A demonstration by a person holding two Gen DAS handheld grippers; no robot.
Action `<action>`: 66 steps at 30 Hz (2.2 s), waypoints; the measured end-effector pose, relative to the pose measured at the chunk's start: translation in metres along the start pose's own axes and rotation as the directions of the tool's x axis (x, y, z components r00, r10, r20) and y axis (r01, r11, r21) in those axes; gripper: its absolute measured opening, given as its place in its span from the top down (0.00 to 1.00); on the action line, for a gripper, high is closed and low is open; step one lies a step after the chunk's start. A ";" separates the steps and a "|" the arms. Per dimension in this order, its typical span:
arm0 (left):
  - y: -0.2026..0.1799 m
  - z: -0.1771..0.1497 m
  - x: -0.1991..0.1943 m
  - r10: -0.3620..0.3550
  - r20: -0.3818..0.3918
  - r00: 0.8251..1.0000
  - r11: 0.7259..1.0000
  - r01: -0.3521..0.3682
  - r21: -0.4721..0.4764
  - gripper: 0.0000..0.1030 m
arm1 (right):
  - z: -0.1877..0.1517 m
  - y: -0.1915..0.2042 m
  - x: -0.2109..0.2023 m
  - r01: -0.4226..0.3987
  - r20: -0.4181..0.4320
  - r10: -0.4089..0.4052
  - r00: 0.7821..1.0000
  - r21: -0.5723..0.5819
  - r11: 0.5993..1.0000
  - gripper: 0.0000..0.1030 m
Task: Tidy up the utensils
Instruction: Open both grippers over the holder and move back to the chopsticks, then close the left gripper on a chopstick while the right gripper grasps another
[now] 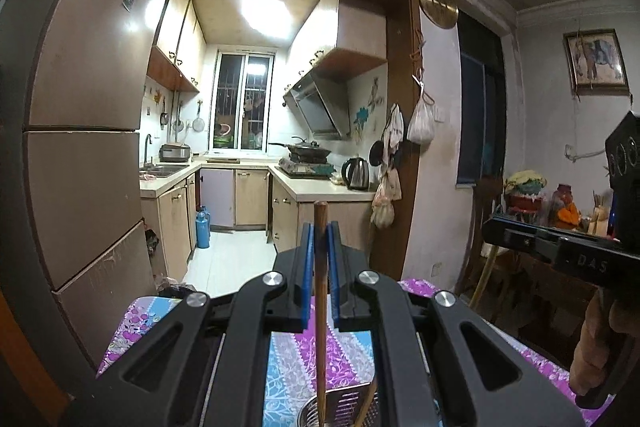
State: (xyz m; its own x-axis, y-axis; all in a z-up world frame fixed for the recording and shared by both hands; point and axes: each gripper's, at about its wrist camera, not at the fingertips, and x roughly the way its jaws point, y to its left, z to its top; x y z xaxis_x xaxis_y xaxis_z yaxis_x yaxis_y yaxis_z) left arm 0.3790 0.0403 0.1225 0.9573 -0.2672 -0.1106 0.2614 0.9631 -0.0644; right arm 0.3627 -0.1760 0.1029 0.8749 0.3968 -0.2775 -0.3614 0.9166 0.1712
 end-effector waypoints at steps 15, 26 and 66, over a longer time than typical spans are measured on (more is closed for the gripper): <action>0.024 -0.004 -0.024 0.097 -0.023 0.995 0.995 -0.097 -0.020 0.50 | -0.002 -0.024 -0.029 0.046 0.029 -0.046 0.998 0.029 0.999 0.90; -0.042 -0.122 -0.233 -0.028 -0.111 0.993 0.991 0.042 0.125 0.39 | -0.088 -0.002 -0.190 0.020 0.110 -0.012 0.994 -0.079 0.997 0.65; -0.107 -0.298 -0.263 0.038 -0.337 0.941 0.995 -0.006 0.095 0.83 | -0.358 0.044 -0.267 0.062 -0.182 -0.070 0.981 -0.051 0.997 0.73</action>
State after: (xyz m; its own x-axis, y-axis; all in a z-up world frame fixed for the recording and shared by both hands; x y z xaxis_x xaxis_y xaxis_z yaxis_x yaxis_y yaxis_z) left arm 0.0620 -0.0024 -0.1366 0.8689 -0.2259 -0.4405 0.2663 0.9634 0.0312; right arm -0.0020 -0.2240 -0.1542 0.8247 0.3342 -0.4563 -0.3228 0.9406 0.1055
